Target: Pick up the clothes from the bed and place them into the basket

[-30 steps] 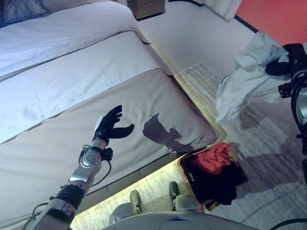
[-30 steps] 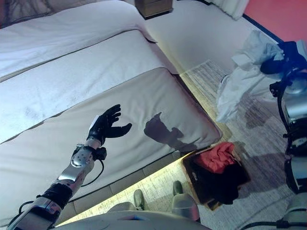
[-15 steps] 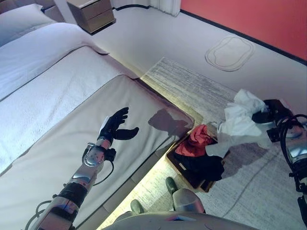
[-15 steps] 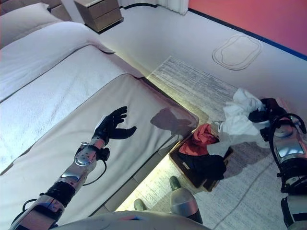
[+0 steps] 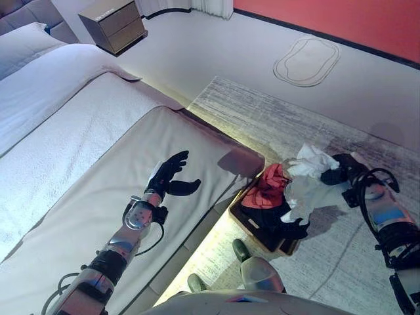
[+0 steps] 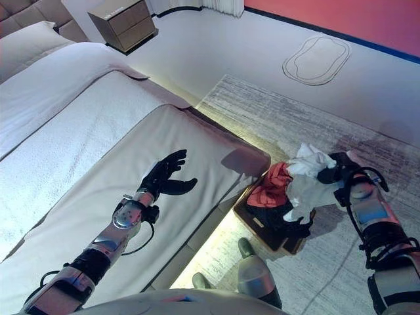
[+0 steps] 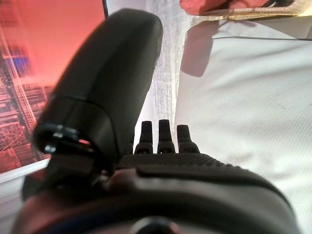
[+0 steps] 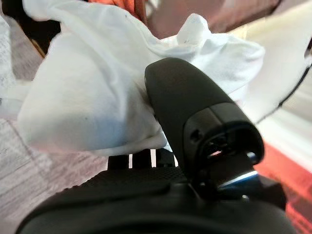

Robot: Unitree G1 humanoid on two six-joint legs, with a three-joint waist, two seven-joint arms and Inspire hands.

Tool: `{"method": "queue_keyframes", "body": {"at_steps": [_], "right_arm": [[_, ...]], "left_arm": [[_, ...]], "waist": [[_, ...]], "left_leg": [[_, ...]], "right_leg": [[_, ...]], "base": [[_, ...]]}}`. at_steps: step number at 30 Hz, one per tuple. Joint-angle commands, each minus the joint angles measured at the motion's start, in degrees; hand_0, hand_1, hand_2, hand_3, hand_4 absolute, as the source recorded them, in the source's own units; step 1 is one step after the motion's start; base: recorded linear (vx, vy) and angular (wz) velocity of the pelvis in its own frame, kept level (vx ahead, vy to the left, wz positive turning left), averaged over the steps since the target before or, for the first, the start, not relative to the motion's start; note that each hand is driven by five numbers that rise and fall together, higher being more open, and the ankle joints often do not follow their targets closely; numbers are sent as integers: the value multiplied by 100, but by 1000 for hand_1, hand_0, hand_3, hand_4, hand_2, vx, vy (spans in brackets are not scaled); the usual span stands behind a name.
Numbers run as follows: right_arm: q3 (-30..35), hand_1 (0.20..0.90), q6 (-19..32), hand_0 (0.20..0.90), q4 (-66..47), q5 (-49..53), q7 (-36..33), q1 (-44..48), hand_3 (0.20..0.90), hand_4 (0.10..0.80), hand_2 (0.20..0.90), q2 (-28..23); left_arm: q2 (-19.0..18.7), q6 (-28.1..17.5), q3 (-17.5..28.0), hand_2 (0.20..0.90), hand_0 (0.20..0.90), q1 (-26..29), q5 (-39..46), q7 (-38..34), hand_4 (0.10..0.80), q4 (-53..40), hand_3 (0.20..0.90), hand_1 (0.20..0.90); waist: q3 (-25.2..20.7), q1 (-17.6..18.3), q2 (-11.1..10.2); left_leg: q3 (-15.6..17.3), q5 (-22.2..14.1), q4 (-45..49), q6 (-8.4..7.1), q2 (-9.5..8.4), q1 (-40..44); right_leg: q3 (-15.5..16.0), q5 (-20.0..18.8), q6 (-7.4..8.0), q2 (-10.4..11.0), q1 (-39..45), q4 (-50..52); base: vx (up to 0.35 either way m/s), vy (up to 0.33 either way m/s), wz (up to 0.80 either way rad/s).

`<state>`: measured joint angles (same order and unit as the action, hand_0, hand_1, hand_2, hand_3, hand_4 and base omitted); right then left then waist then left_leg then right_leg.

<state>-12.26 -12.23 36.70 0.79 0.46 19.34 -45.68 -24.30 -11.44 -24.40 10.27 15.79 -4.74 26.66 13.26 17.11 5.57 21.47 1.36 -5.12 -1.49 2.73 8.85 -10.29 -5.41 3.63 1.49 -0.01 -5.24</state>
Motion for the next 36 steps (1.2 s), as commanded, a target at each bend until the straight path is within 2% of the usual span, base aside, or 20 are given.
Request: {"method": "queue_keyframes", "body": {"at_steps": [1, 5, 6, 7, 12, 20, 29, 36], "right_arm": [[165, 300, 465, 300, 169, -267, -326, 696, 200, 100, 300, -222], [92, 309, 428, 309, 331, -202, -302, 737, 211, 111, 309, -163], [48, 676, 418, 676, 423, -179, -317, 782, 639, 539, 676, -146], [24, 900, 423, 900, 567, -177, -348, 818, 900, 800, 900, -121], [9, 900, 602, 900, 1053, -261, -472, 870, 900, 800, 900, -31], [20, 900, 630, 900, 996, -281, -614, 838, 900, 800, 900, -17], [162, 900, 665, 900, 394, -348, -687, 414, 900, 800, 900, 23], [402, 900, 705, 900, -548, -317, -833, -20, 900, 800, 900, 232]], "left_arm": [[21, -635, 93, 900, 900, 460, -27, -246, 800, -208, 900, 900], [33, -653, 80, 900, 900, 481, -4, -271, 800, -184, 900, 900], [44, -670, 70, 900, 900, 501, 13, -269, 800, -166, 900, 900], [44, -713, 60, 900, 900, 500, 26, -251, 800, -163, 900, 900], [73, -708, 7, 900, 900, 533, 47, -270, 800, -244, 900, 900], [40, -758, -11, 900, 900, 534, 51, -226, 800, -168, 900, 900], [43, -708, 132, 900, 900, 321, 60, -181, 800, -187, 900, 900], [37, -748, 290, 900, 900, 102, 48, -58, 800, -163, 900, 900]], "waist": [[-156, -129, -121], [-97, -131, -63], [-85, -134, -49], [-75, -142, -33], [-68, -185, 27], [-103, -193, 42], [-277, -252, -63], [-430, -432, -218]], "left_leg": [[-92, -1088, 764, 54, 163, -50], [-102, -1078, 745, 41, 150, -78], [-101, -1074, 739, 37, 147, -81], [-100, -1076, 743, 35, 145, -86], [-119, -1059, 672, 34, 131, -49], [-130, -1033, 596, 24, 123, -7], [-194, -949, 471, -10, 170, 107], [-440, -775, 272, -39, 191, 118]], "right_leg": [[113, 153, 288, 233, -471, 448], [106, 145, 296, 246, -502, 423], [108, 141, 297, 251, -514, 422], [109, 142, 299, 257, -520, 420], [114, 120, 313, 277, -484, 350], [146, 124, 327, 280, -470, 339], [195, 149, 298, 224, -306, 301], [325, 207, 257, 182, -175, 319]], "base": [[0, 0, 0], [-8, 2, 0], [-33, 11, -1], [0, 0, 0], [0, 0, 0], [0, 0, 0], [0, 0, 0], [12, -13, 11]]}}
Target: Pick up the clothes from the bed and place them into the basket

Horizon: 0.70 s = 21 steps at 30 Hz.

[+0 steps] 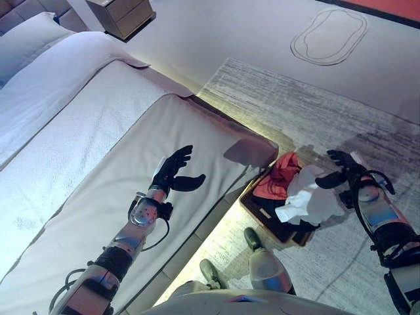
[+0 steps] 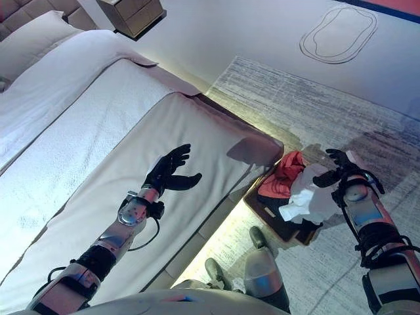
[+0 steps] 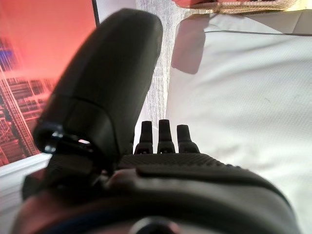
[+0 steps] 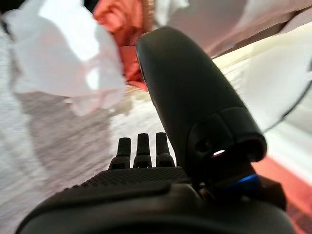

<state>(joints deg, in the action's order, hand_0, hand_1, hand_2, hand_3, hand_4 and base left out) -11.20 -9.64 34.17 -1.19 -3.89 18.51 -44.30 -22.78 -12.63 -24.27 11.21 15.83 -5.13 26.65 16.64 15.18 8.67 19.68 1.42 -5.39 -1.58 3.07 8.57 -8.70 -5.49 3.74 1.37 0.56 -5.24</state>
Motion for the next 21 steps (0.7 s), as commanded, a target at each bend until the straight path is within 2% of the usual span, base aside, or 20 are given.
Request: {"method": "queue_keyframes", "body": {"at_steps": [1, 6, 13, 17, 21], "right_arm": [[345, 900, 446, 900, -422, -127, -440, 2, 900, 800, 900, 149], [389, 900, 534, 900, -1056, -254, -608, -152, 900, 800, 900, 446], [30, 900, 834, 900, -1977, -1216, -1060, -485, 900, 800, 900, 891], [-305, 900, 1047, 900, -2182, -1593, -1221, -602, 900, 800, 900, 973], [-423, 900, 1205, 900, -2303, -1539, -1307, -833, 900, 800, 900, 992]], "left_arm": [[-112, -656, 299, 900, 900, -25, 30, -3, 800, -145, 900, 900], [-114, -653, 345, 900, 900, -153, 69, -61, 800, -75, 900, 900], [135, -826, 432, 900, 900, -430, 70, -119, 800, 94, 900, 900], [248, -873, 451, 900, 900, -592, 58, -222, 800, 164, 900, 900], [294, -850, 540, 900, 900, -772, 127, -287, 800, 120, 900, 900]], "waist": [[-782, -267, -550], [-851, -426, -681], [-925, -752, -814], [-965, -925, -891], [-986, -1036, -928]], "left_leg": [[-312, -760, 266, -28, 156, 147], [-594, -649, 161, -16, 154, 107], [-1096, -531, 39, 0, 103, 13], [-1225, -514, 43, -1, 92, -42], [-1313, -501, 39, 12, 96, -69]], "right_leg": [[192, 221, 241, 192, -215, 319], [351, 270, 217, 197, -101, 334], [623, 363, 185, 231, 102, 292], [779, 376, 182, 274, 172, 212], [907, 401, 181, 303, 249, 166]], "base": [[0, 0, 8], [9, 12, 20], [16, 31, 25], [17, 33, 37], [22, 27, 19]]}}
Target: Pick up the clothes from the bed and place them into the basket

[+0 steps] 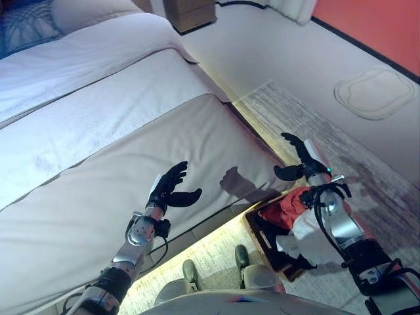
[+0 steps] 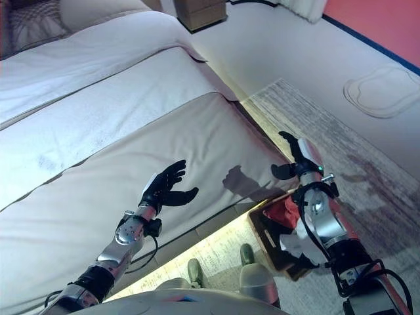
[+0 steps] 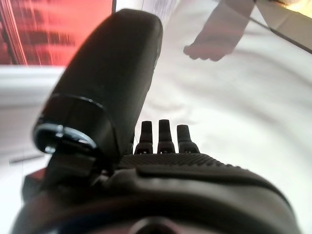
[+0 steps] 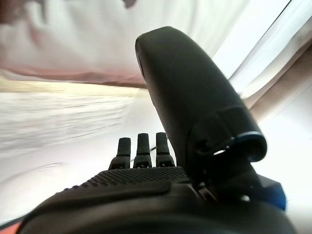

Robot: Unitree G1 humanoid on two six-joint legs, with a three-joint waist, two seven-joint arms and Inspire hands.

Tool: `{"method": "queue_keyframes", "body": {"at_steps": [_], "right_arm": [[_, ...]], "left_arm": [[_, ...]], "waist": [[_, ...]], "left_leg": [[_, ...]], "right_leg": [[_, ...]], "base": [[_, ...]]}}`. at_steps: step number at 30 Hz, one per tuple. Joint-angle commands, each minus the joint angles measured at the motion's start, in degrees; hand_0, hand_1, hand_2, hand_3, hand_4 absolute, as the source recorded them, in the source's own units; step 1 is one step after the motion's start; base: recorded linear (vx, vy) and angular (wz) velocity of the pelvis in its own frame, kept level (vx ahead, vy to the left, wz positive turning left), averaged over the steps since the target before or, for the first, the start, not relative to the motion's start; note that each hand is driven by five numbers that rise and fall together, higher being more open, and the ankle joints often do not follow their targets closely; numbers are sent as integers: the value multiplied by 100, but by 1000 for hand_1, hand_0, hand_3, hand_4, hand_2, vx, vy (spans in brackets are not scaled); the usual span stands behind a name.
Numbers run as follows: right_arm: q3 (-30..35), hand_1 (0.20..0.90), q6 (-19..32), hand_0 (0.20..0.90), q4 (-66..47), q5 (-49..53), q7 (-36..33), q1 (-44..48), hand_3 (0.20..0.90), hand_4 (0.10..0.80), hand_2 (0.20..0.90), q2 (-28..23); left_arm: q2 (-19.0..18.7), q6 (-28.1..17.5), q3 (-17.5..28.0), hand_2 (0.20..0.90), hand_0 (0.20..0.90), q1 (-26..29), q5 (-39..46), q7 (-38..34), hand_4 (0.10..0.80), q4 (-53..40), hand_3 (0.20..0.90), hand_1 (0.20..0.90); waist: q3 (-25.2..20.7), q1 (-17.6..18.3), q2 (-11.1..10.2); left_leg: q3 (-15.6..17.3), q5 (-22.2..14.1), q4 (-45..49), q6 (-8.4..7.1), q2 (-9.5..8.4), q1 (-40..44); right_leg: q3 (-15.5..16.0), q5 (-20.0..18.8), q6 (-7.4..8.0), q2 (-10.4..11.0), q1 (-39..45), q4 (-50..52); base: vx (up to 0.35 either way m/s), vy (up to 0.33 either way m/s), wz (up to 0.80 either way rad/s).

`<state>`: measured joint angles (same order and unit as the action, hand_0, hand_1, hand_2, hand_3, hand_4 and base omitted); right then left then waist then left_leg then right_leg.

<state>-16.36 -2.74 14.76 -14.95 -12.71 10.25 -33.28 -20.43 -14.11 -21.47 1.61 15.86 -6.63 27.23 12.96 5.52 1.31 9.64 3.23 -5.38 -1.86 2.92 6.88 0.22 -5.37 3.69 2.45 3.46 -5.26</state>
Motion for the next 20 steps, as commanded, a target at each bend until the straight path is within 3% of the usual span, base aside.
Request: {"method": "queue_keyframes", "body": {"at_steps": [1, 6, 13, 20], "right_arm": [[58, 900, 552, 900, -348, -131, -437, -111, 900, 800, 900, -53], [4, 900, 525, 900, -255, 119, -351, -419, 900, 800, 900, 171], [-98, 900, 905, 900, -299, -104, -597, -603, 900, 800, 900, 321], [-254, 900, 813, 900, -210, -282, -654, -584, 900, 800, 900, 338]], "left_arm": [[74, -689, 296, 900, 900, 127, 121, -130, 800, 74, 900, 900], [88, -684, 417, 900, 900, -25, 102, -82, 800, 131, 900, 900], [-1, -604, 488, 900, 900, -153, 264, -32, 800, 49, 900, 900], [-26, -572, 560, 900, 900, -228, 305, 3, 800, -27, 900, 900]], "waist": [[-629, -107, -203], [-671, -163, -247], [-695, -280, -267], [-722, -437, -304]], "left_leg": [[-333, -677, 38, 36, 112, 92], [-400, -668, 38, 46, 119, 90], [-511, -661, 38, 73, 87, 114], [-606, -659, 38, 86, 58, 120]], "right_leg": [[73, 399, 190, 208, -13, 162], [212, 426, 199, 241, 75, 144], [413, 440, 204, 264, 237, 87], [588, 448, 227, 305, 350, 53]], "base": [[26, 23, 29], [40, 14, 17], [33, 7, 10], [35, -10, 11]]}}
